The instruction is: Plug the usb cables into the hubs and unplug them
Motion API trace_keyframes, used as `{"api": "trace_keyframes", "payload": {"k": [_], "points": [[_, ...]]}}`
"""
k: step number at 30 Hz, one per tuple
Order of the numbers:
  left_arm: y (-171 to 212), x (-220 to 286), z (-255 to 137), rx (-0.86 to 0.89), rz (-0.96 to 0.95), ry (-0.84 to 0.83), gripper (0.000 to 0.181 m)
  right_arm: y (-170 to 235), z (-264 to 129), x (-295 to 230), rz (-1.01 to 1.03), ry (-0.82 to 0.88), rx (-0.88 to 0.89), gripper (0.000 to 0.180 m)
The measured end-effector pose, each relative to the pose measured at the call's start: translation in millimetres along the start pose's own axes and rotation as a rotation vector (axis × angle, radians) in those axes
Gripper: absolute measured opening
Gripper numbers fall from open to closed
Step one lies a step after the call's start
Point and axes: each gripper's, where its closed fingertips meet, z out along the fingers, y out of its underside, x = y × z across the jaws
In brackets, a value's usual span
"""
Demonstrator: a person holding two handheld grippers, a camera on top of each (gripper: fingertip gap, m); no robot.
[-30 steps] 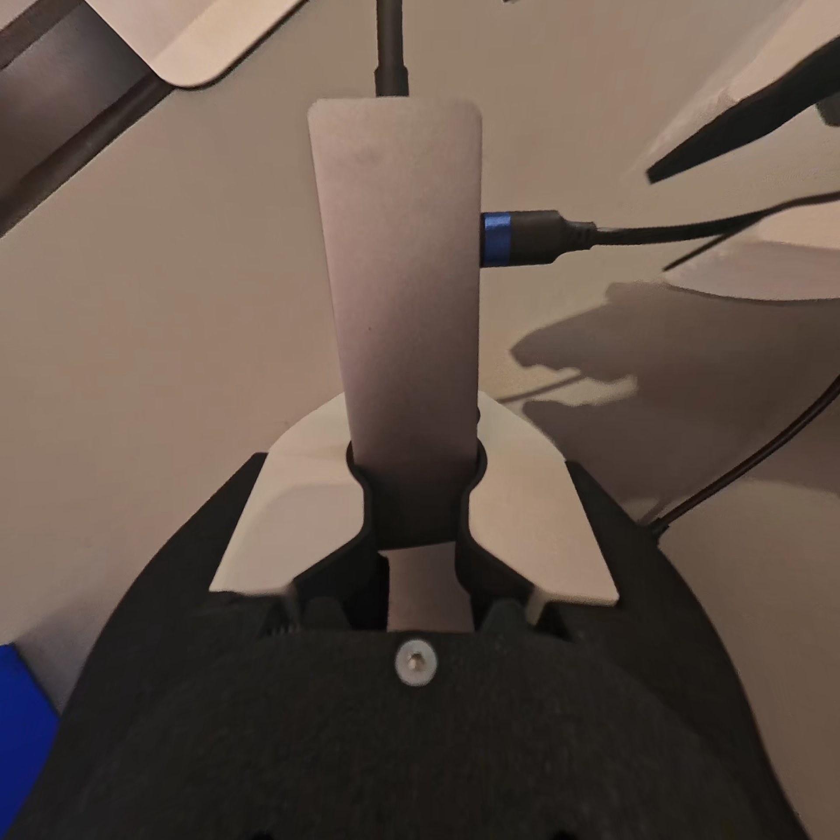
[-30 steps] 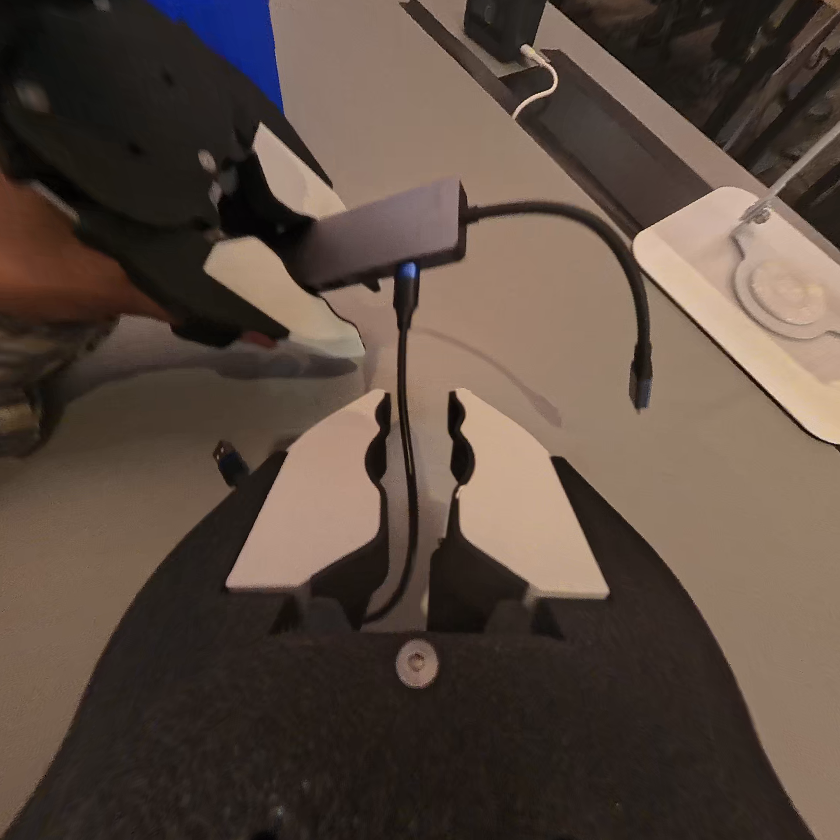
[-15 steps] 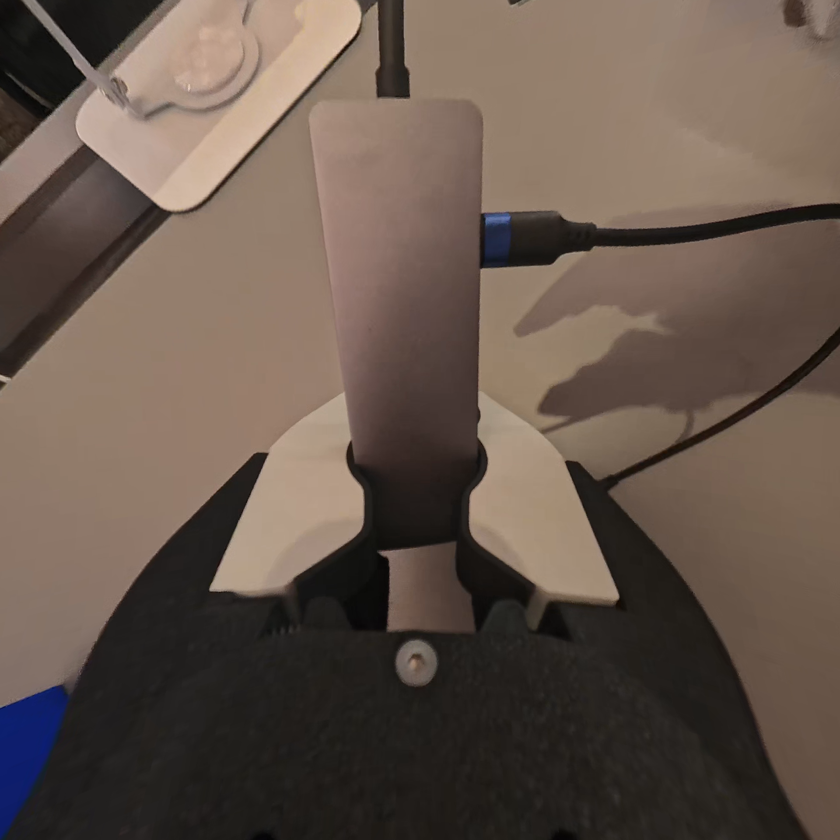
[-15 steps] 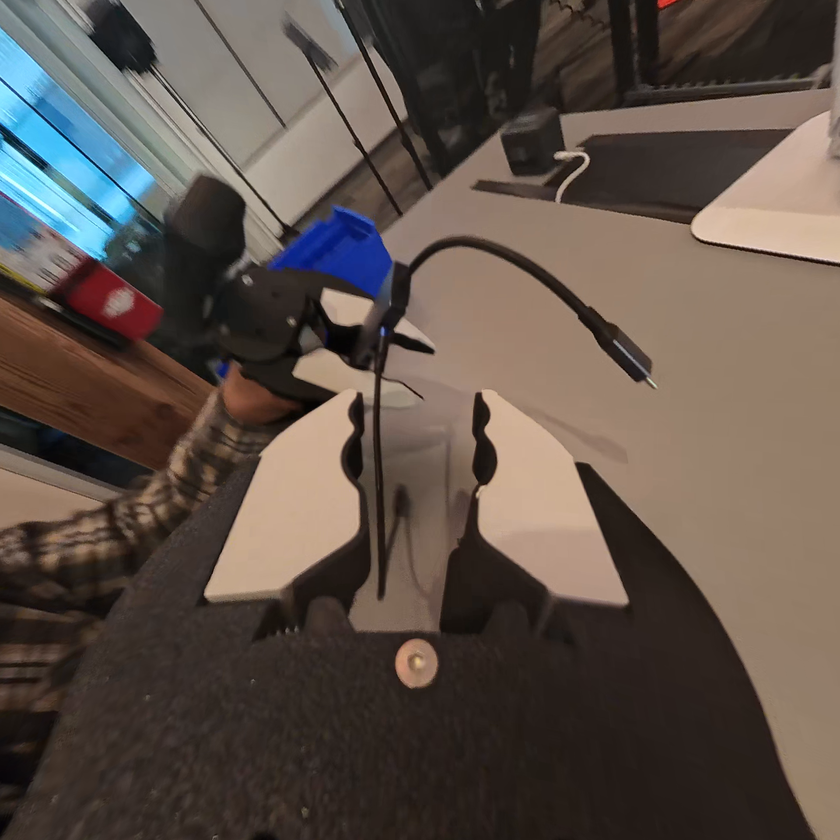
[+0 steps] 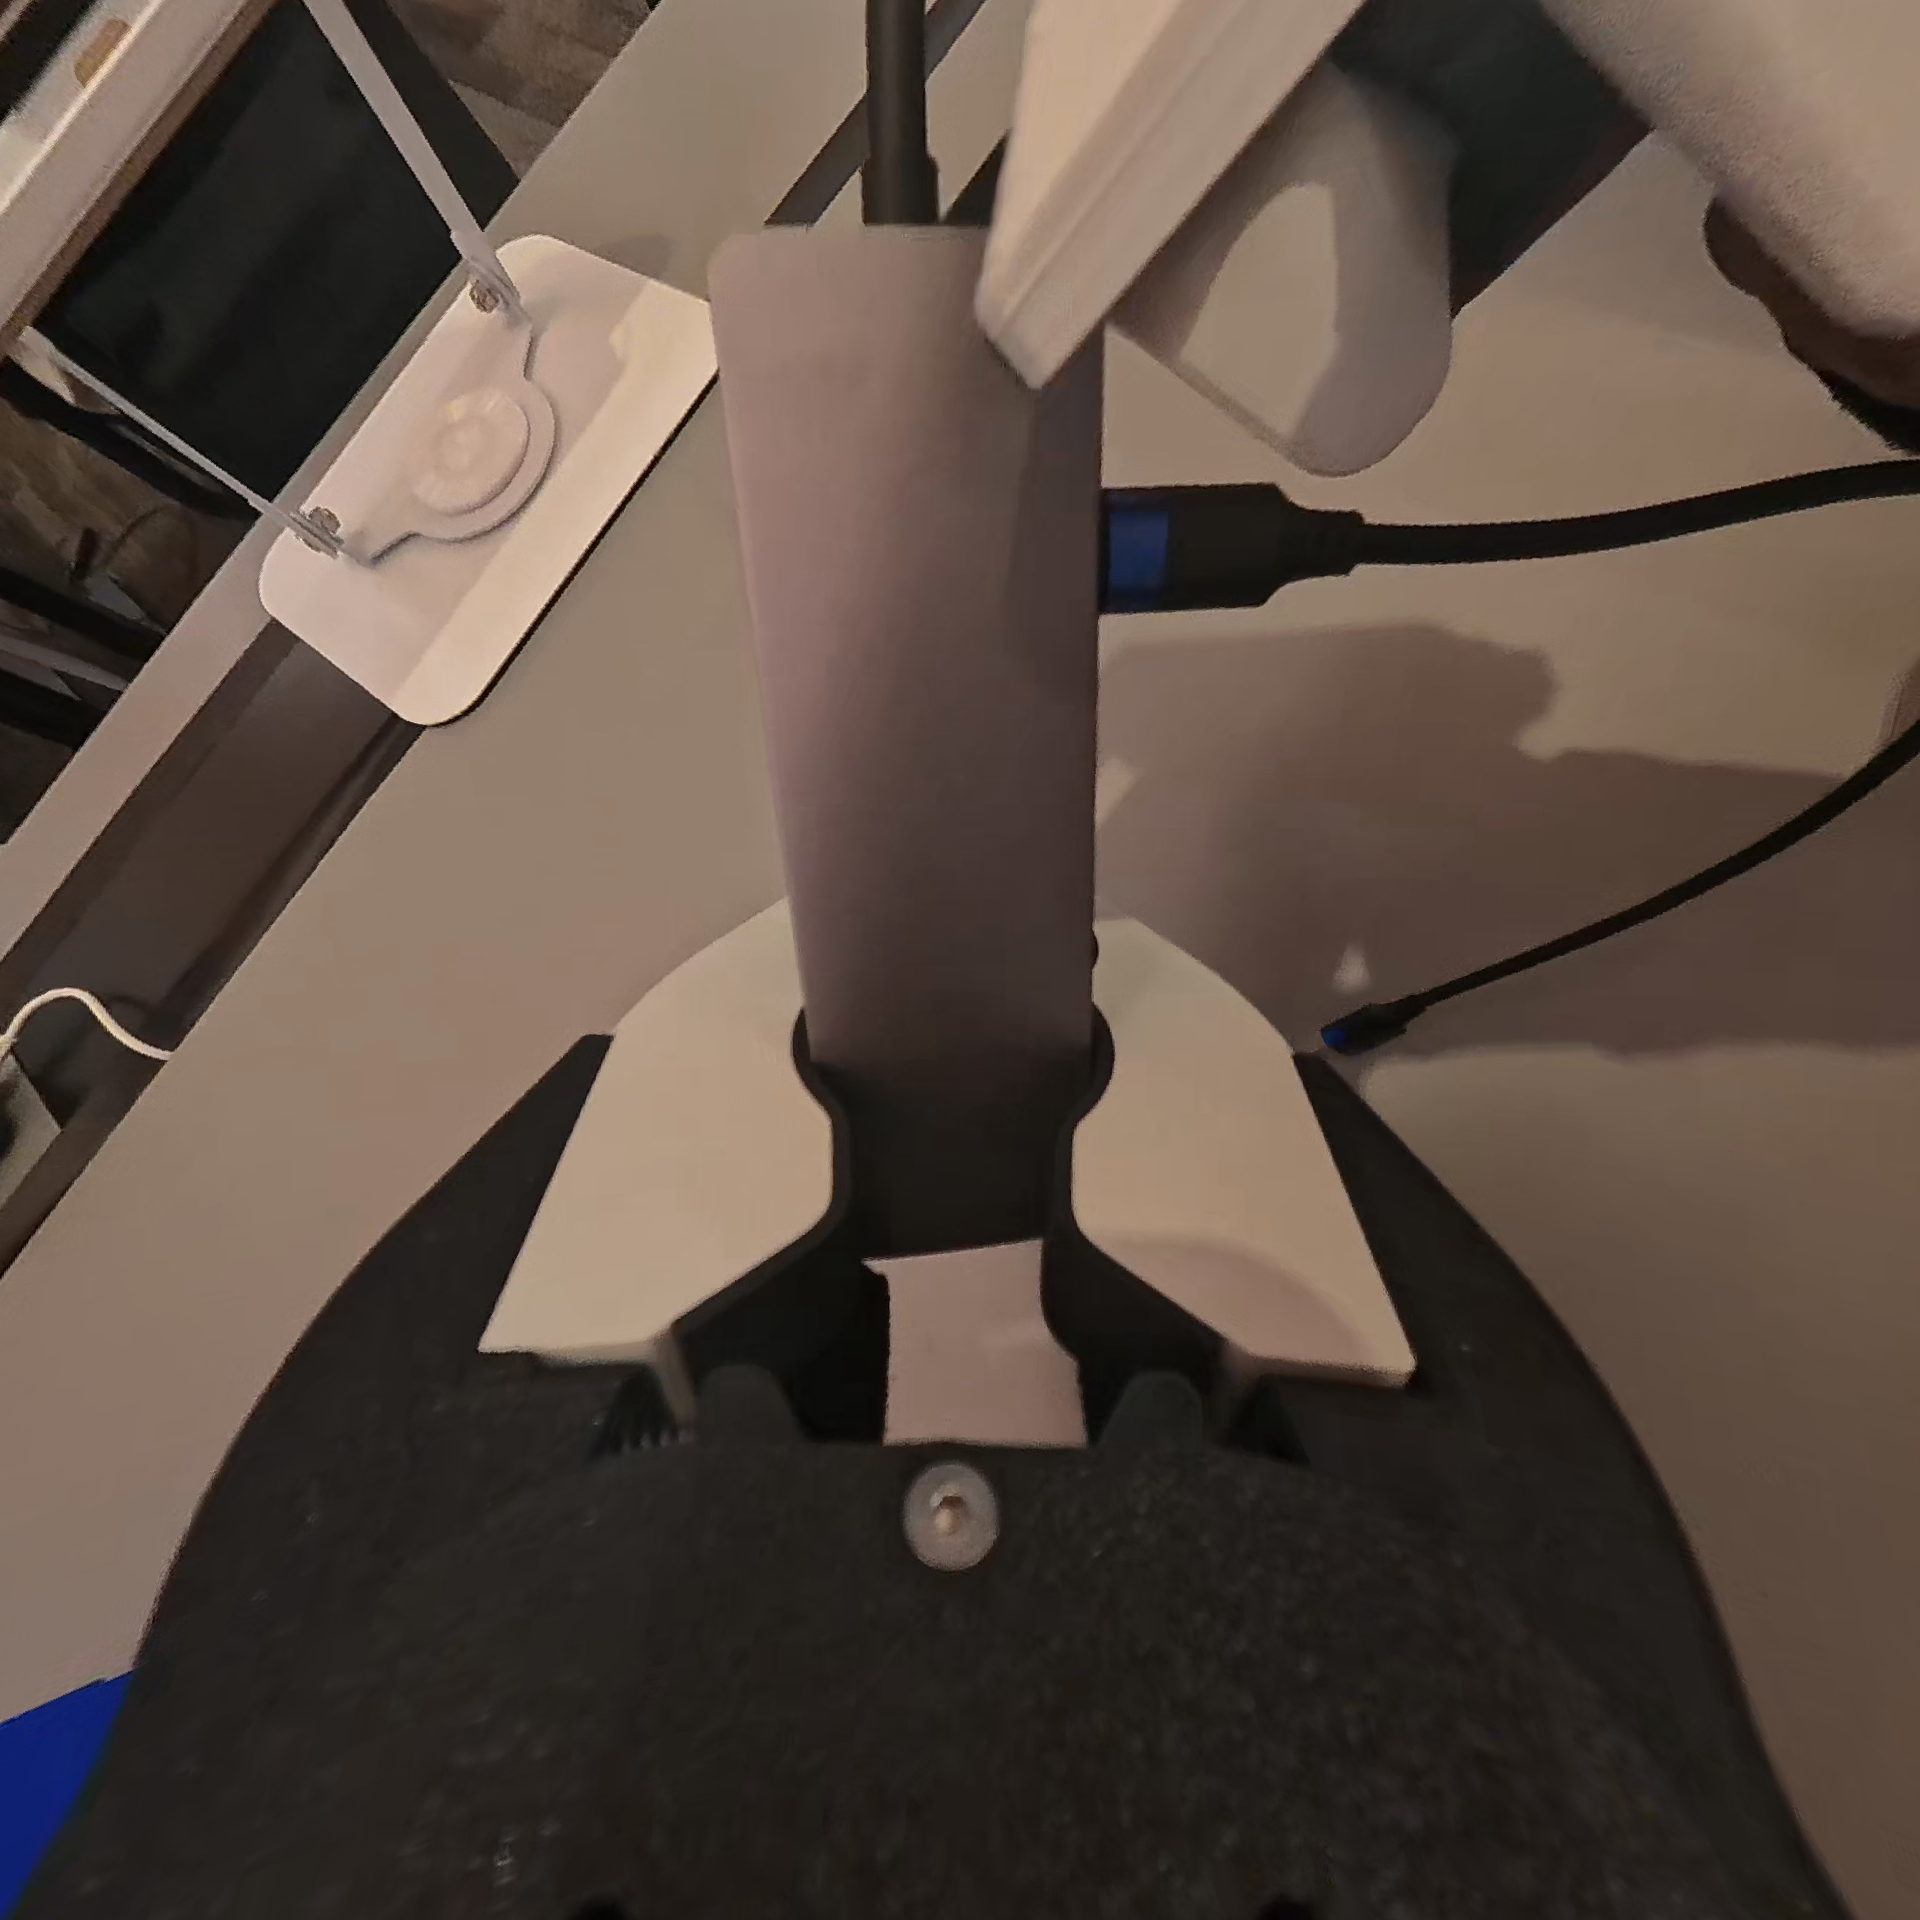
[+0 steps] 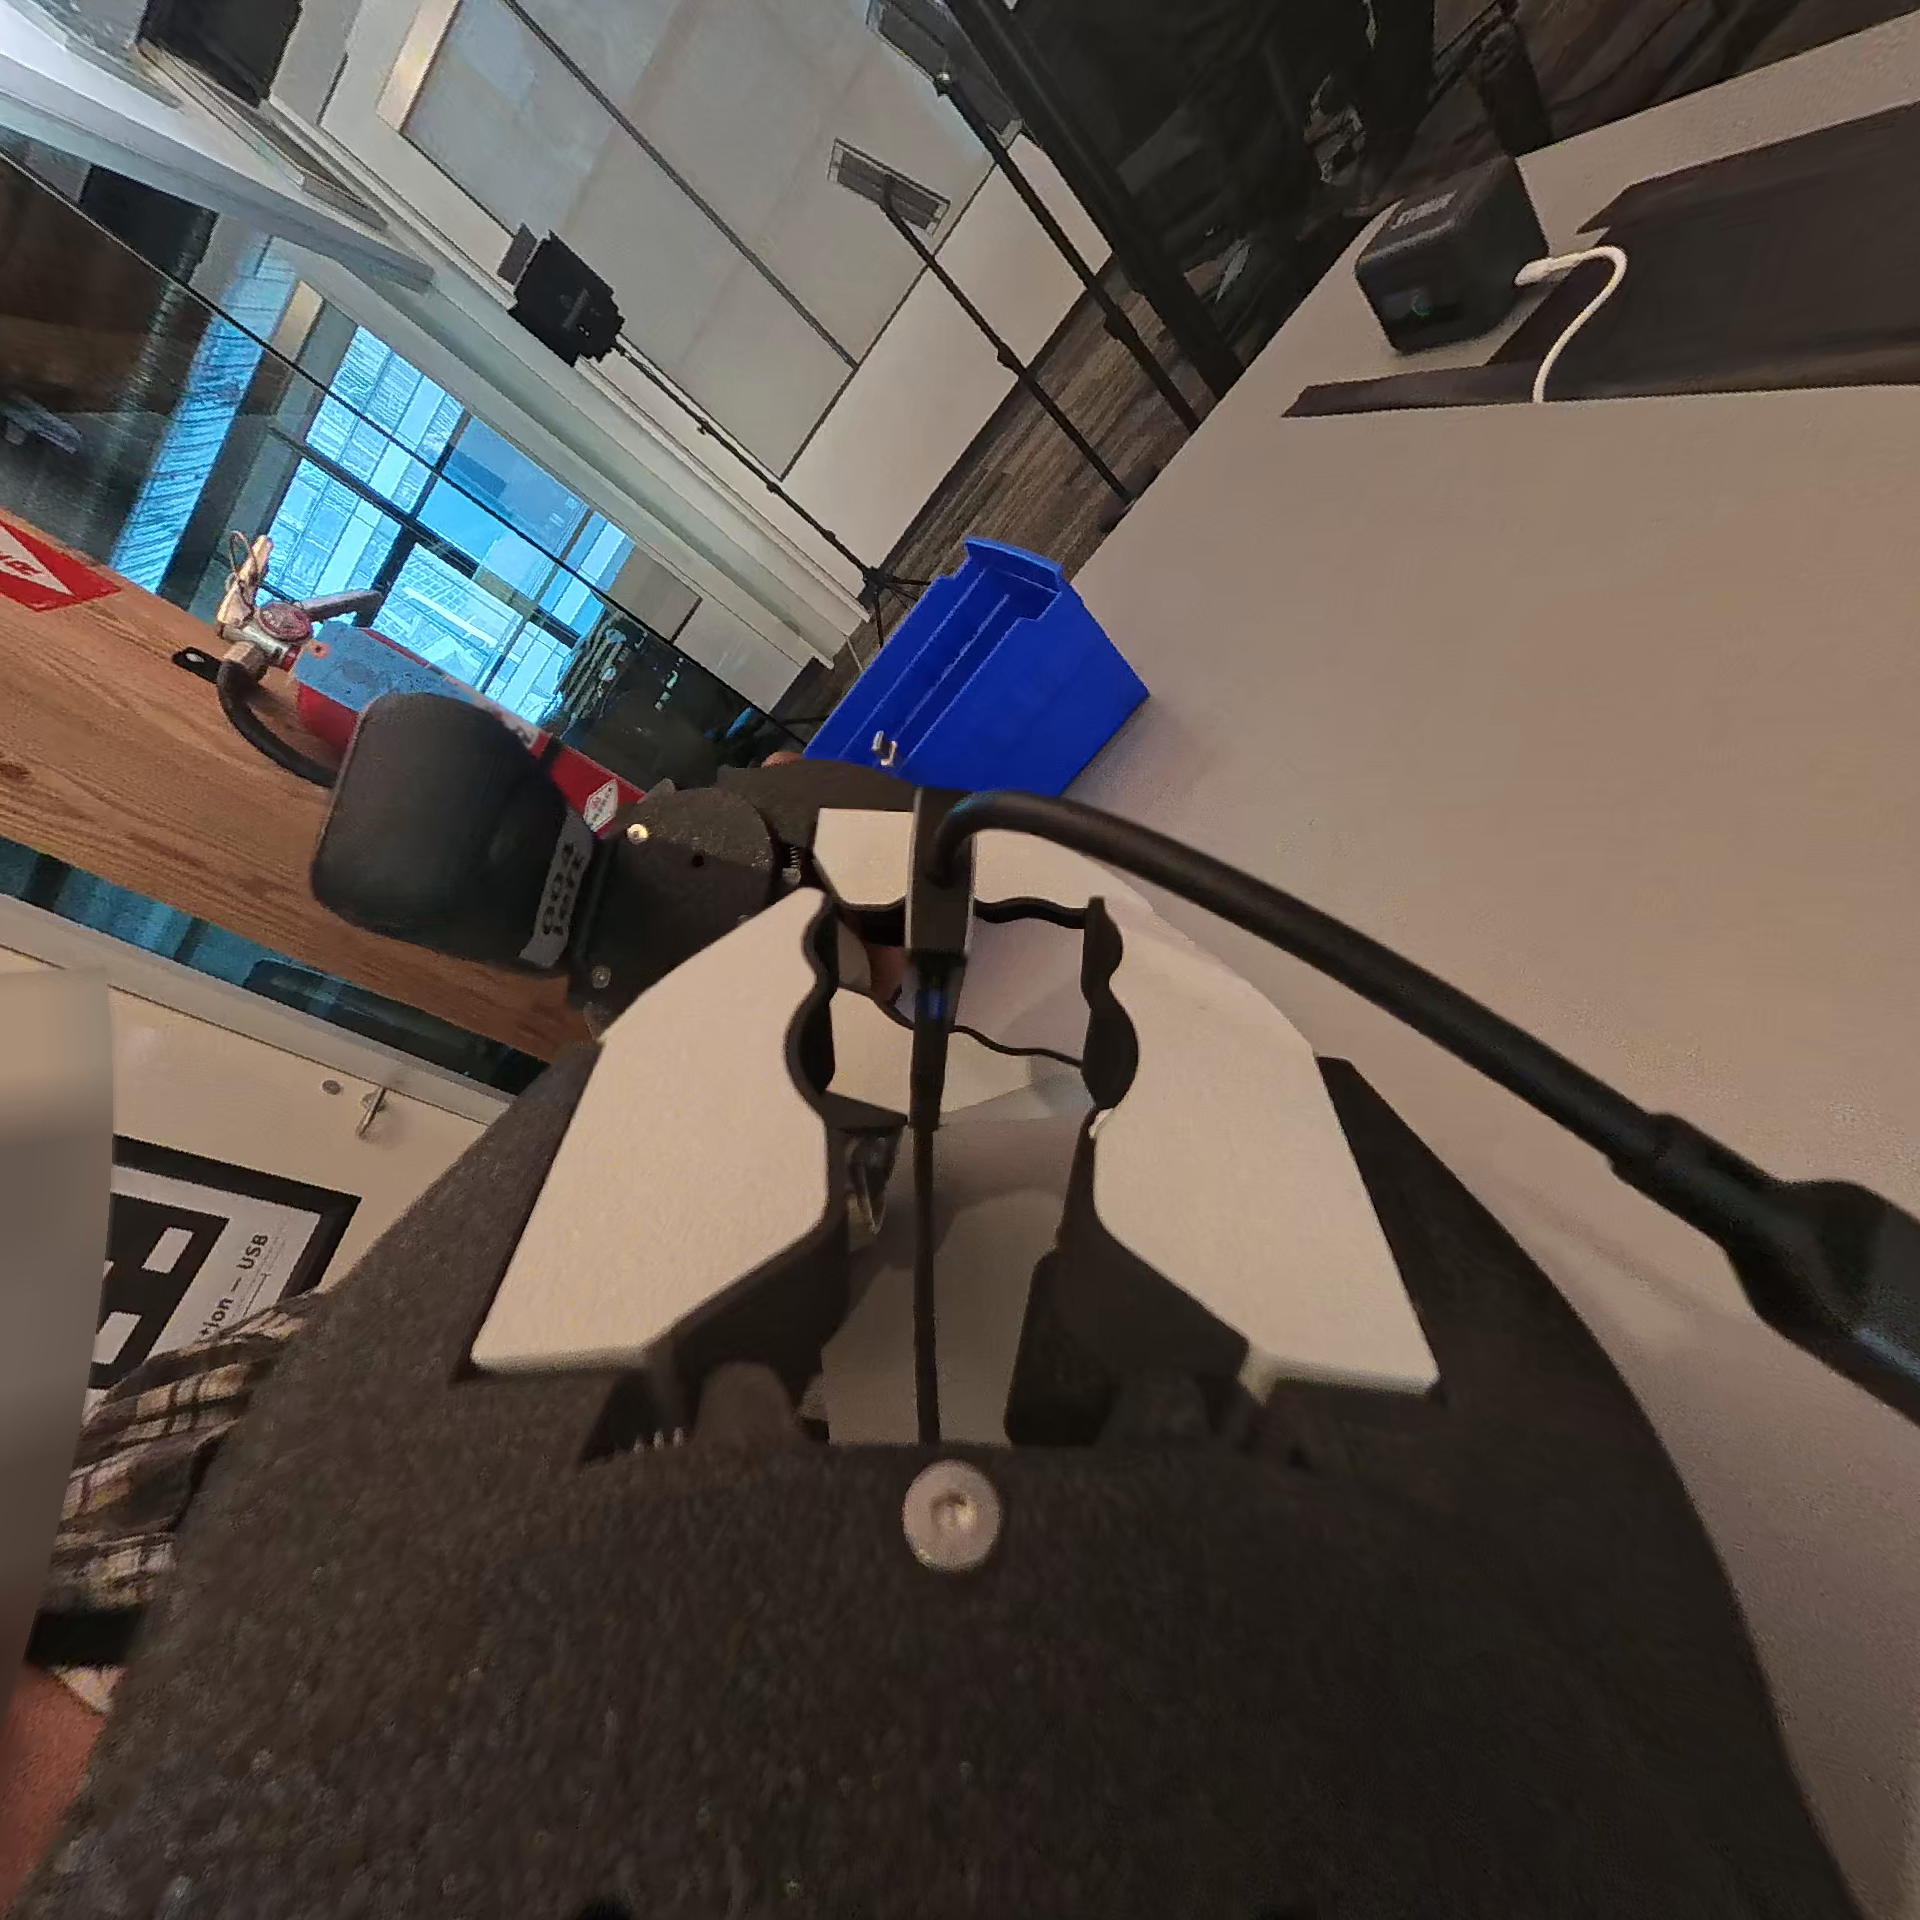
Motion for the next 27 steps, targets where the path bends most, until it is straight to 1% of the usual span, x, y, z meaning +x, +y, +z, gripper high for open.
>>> {"api": "trace_keyframes", "payload": {"k": [13,15,18,23,27], "points": [[-4,9,5,-0.014,0.063,-0.002,0.038,7,2,1,0.014,-0.035,-0.014,0.038],[-6,10,5,-0.009,0.071,0.002,0.038,7,2,0,0.015,-0.047,-0.019,0.032],[-9,14,7,-0.003,0.102,0.006,0.039,6,0,-3,0.019,-0.079,-0.023,0.014],[-11,15,10,0.004,0.14,0.0,0.04,7,-3,1,0.016,-0.067,-0.028,0.011],[-15,15,11,0.045,0.151,0.0,0.041,6,-6,2,0.012,-0.062,-0.023,0.011]]}}
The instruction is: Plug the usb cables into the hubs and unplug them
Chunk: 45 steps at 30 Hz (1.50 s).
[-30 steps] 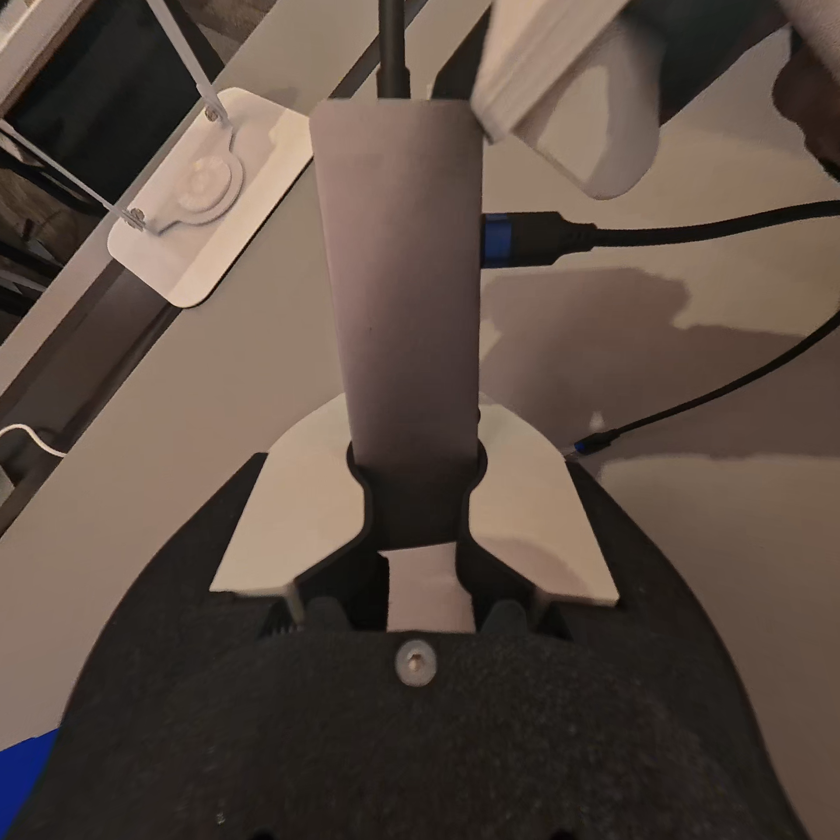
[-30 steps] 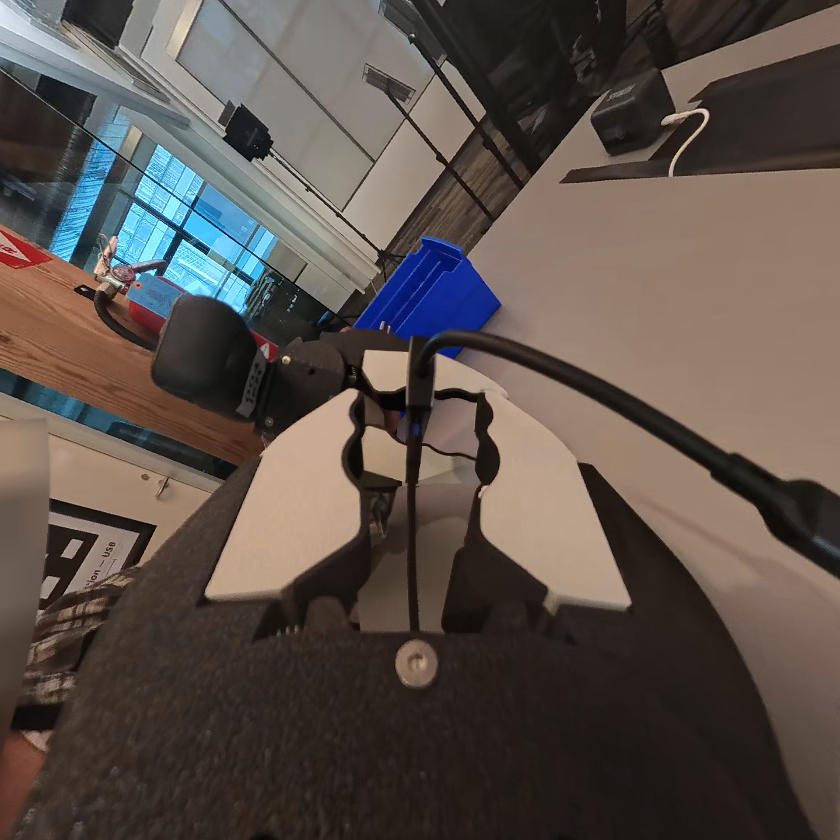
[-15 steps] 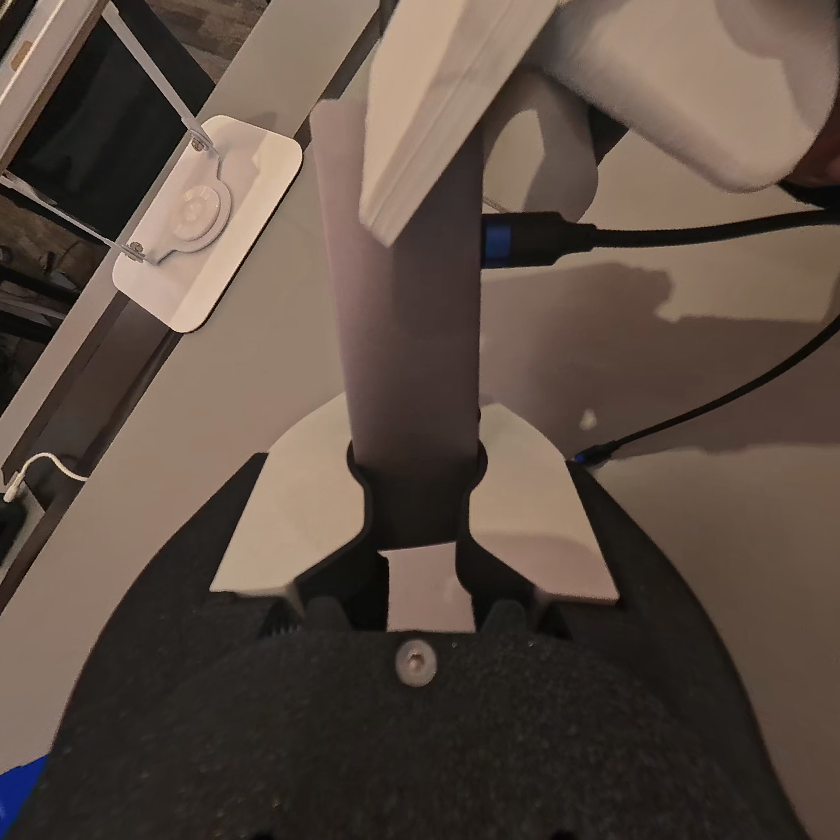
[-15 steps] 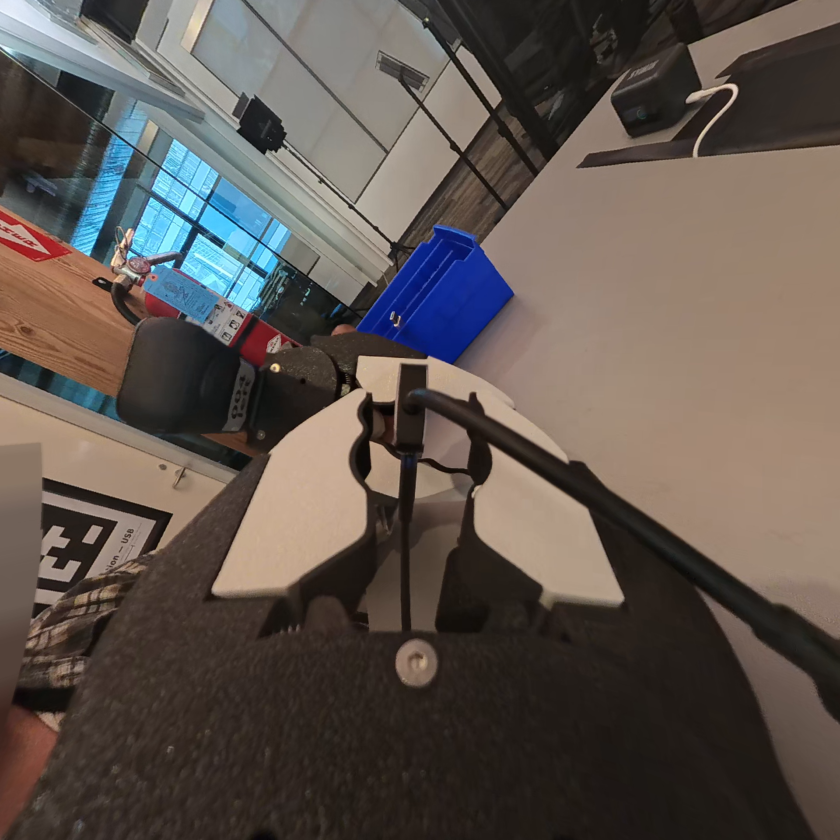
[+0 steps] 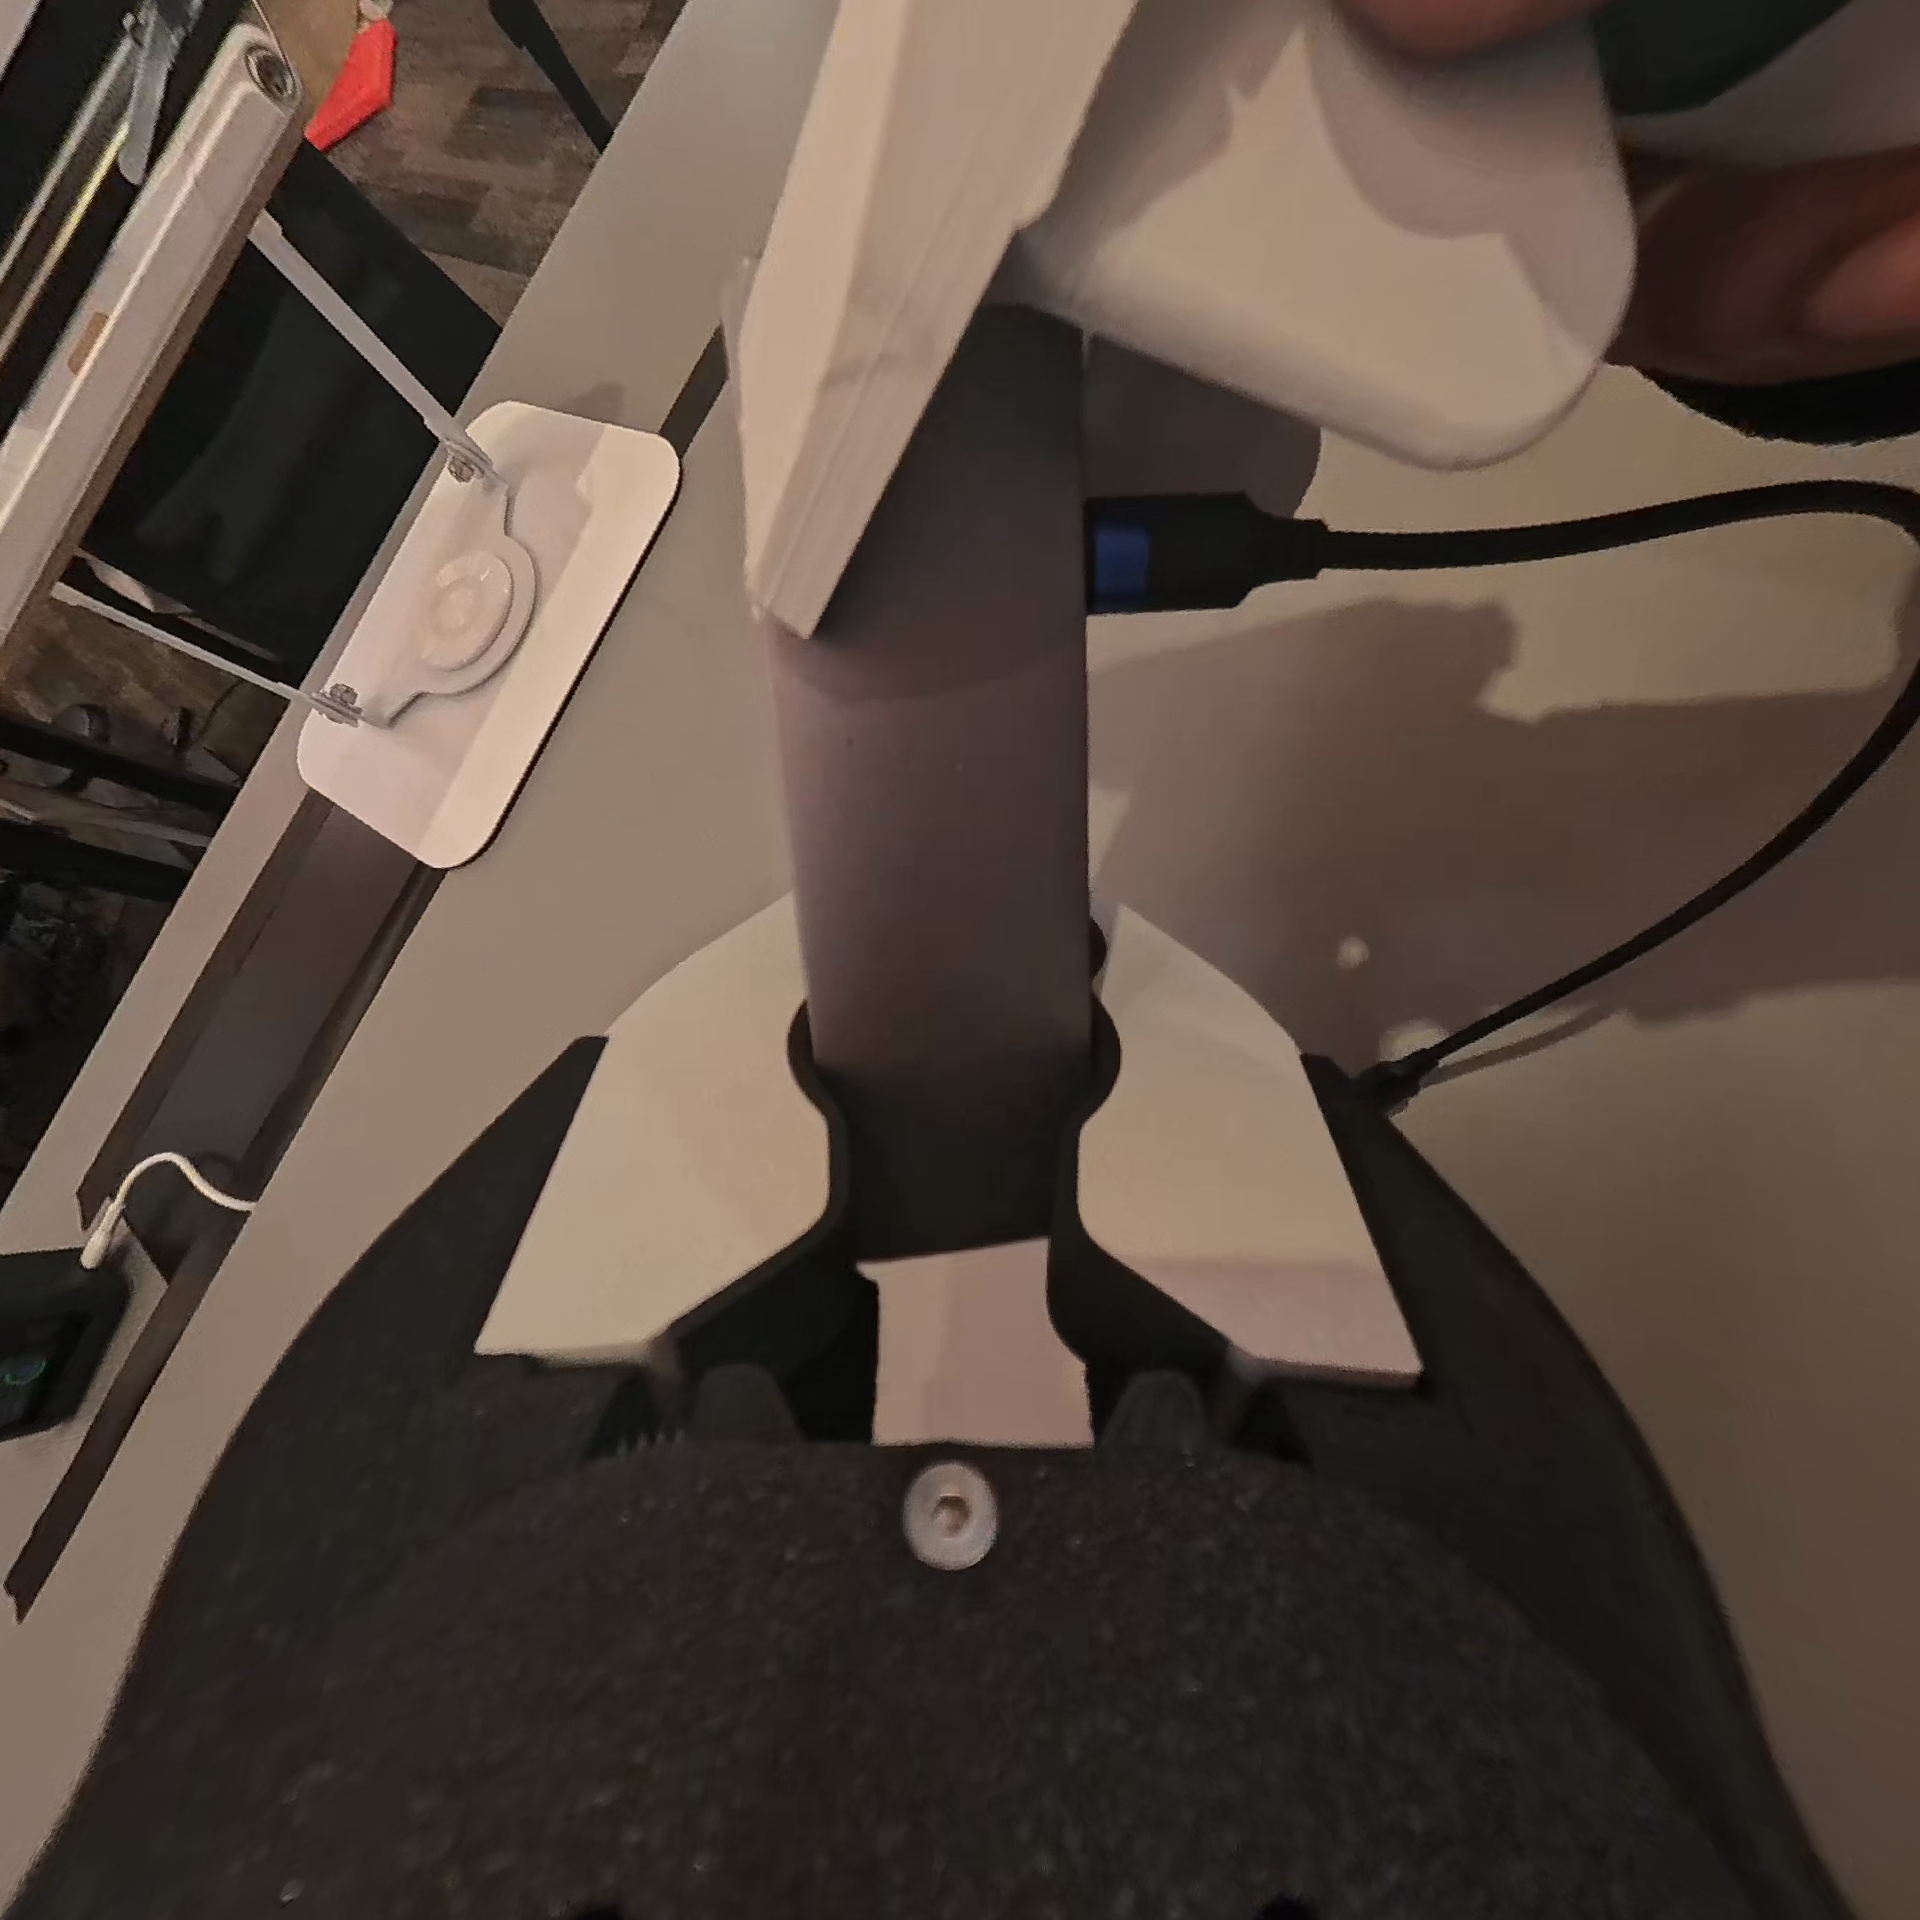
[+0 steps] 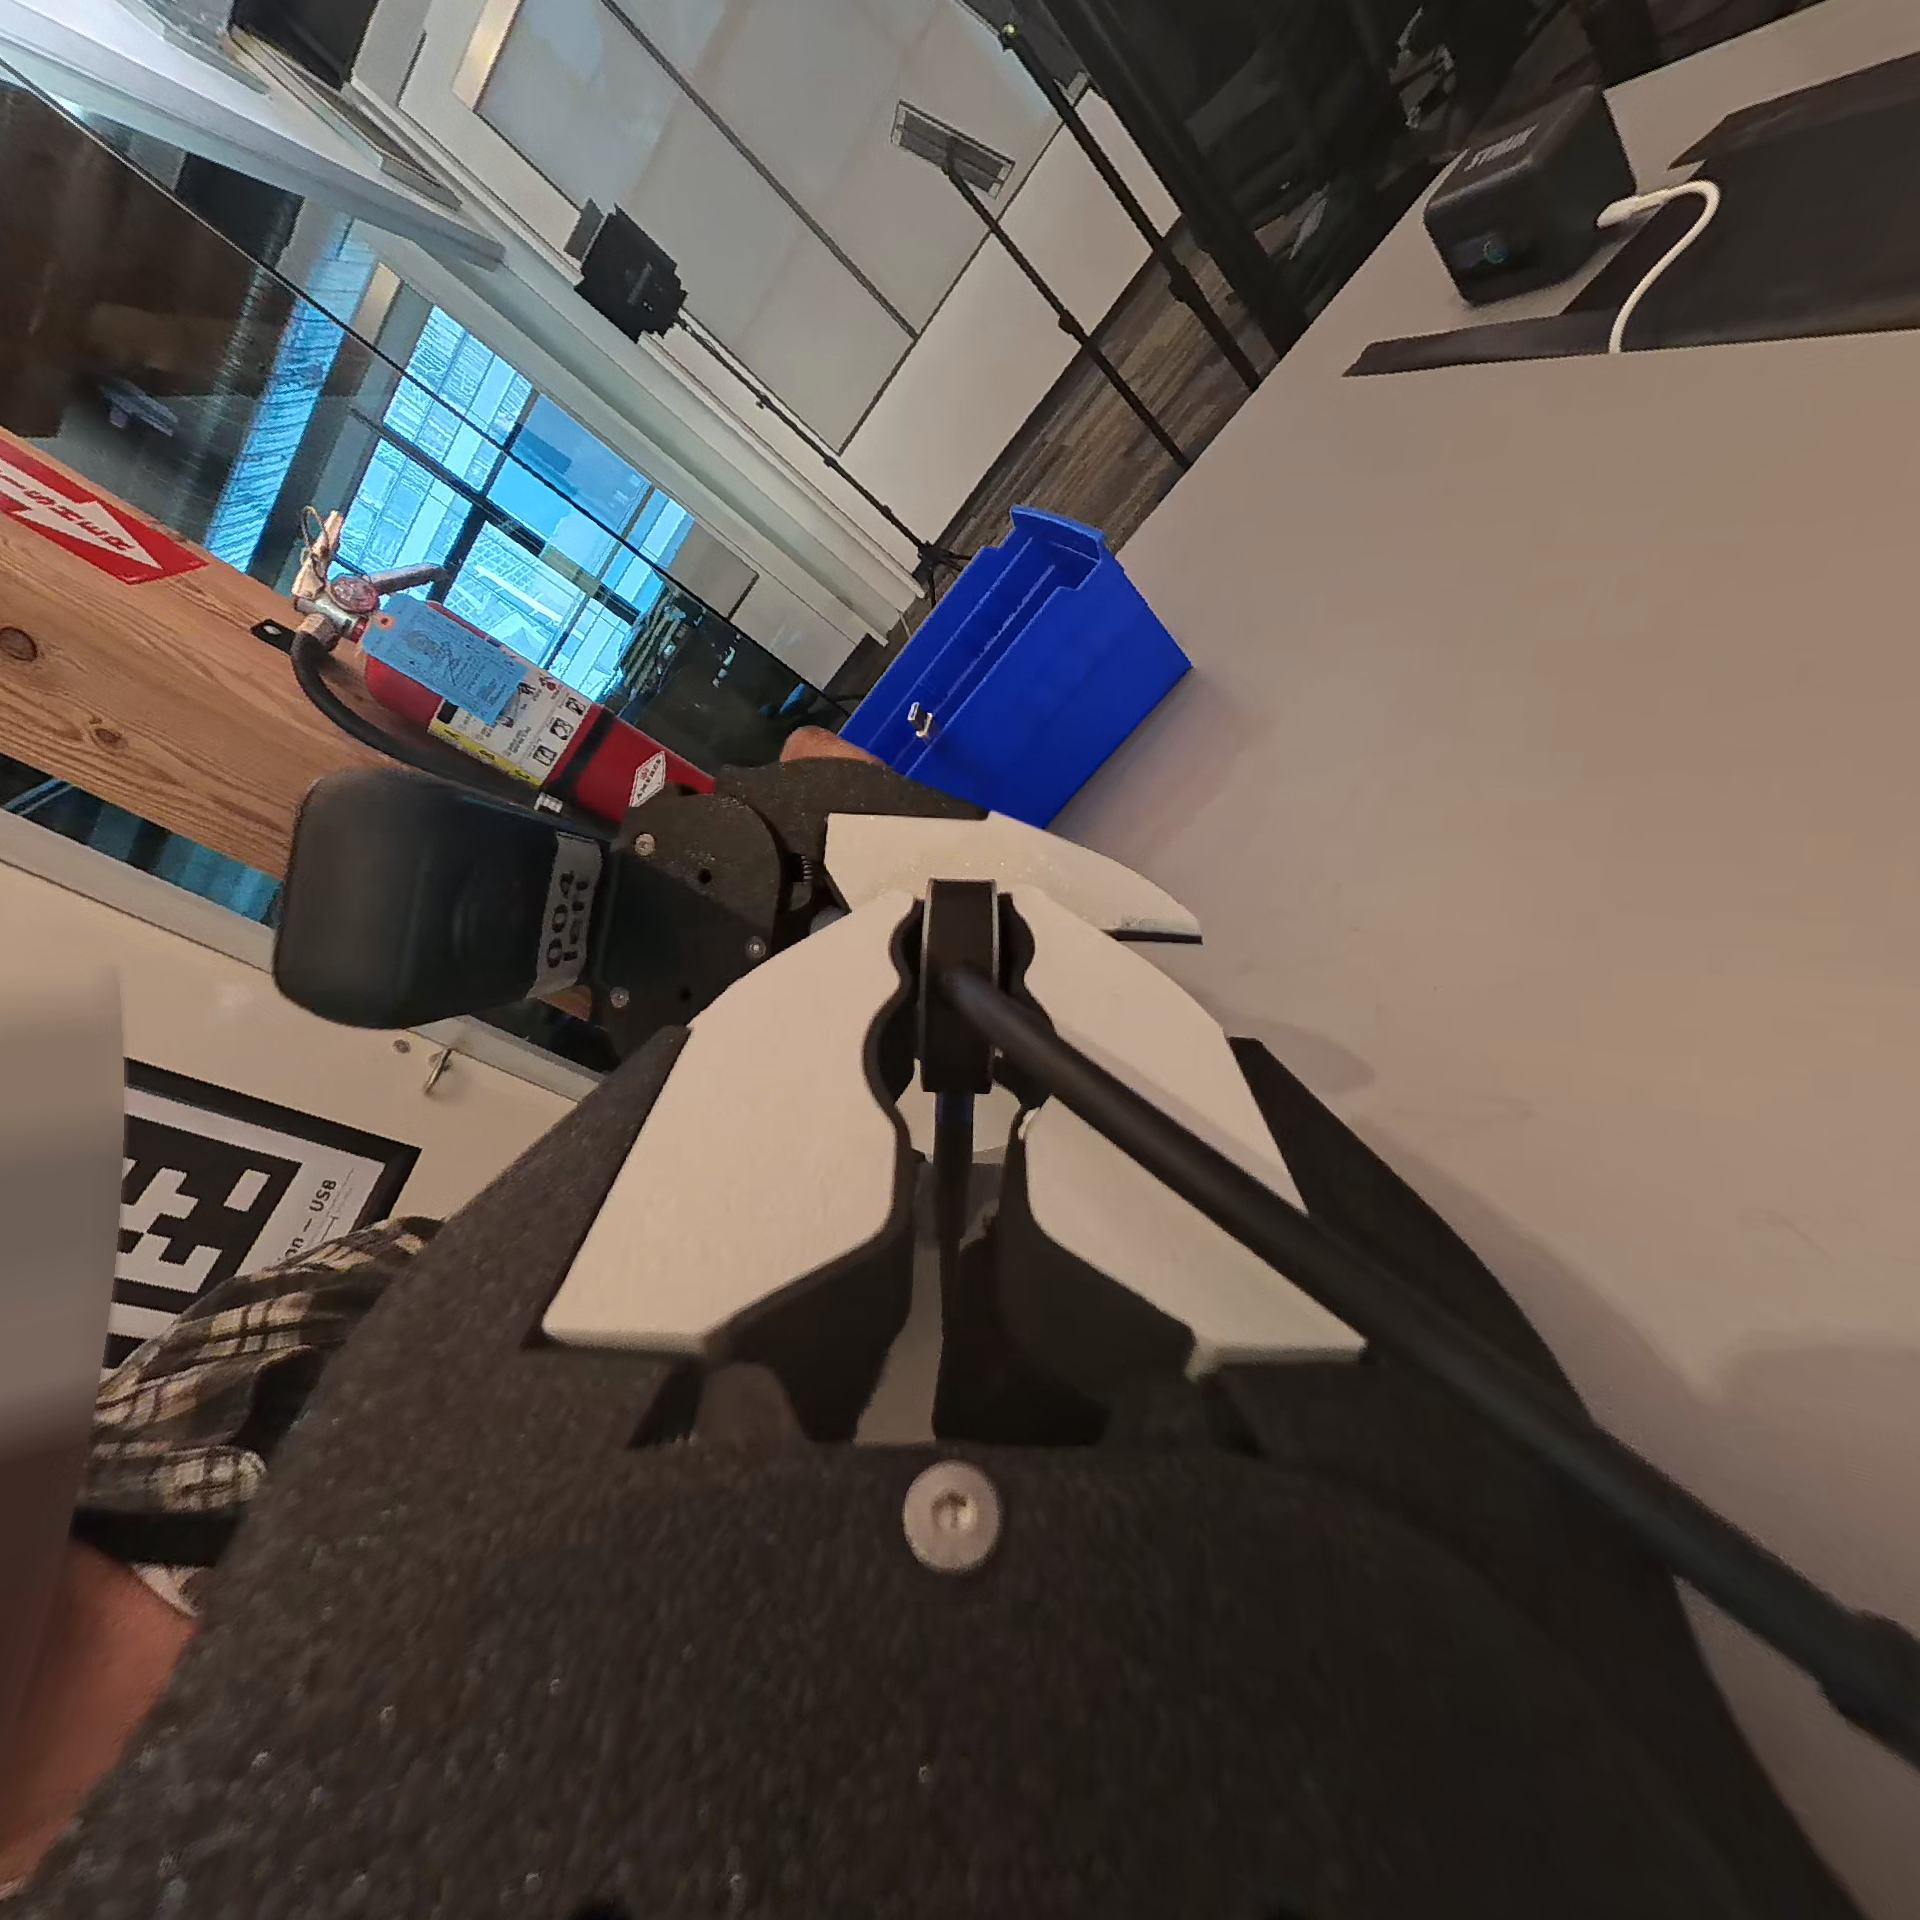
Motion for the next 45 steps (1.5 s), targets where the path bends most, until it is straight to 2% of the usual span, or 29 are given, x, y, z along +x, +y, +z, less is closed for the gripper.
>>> {"api": "trace_keyframes", "payload": {"k": [4,10,22,28,32,45], "points": [[3,-6,1,0.037,-0.025,-0.014,0.057,-2,-6,1,-0.02,0.021,0.011,0.011],[1,-12,-6,0.211,-0.138,0.069,0.074,-5,-14,0,-0.037,0.04,0.031,0.011],[8,-39,-39,0.593,-0.294,0.182,0.068,-7,-28,8,-0.097,0.12,0.036,0.011],[23,-47,-33,0.638,-0.289,0.138,0.061,-17,-39,1,-0.133,0.141,0.041,0.011],[31,-45,-18,0.587,-0.289,0.135,0.058,-33,-55,-12,-0.183,0.171,0.052,0.011],[33,-37,-11,0.529,-0.222,0.119,0.047,-108,-142,-68,-0.349,0.299,0.136,0.011]]}}
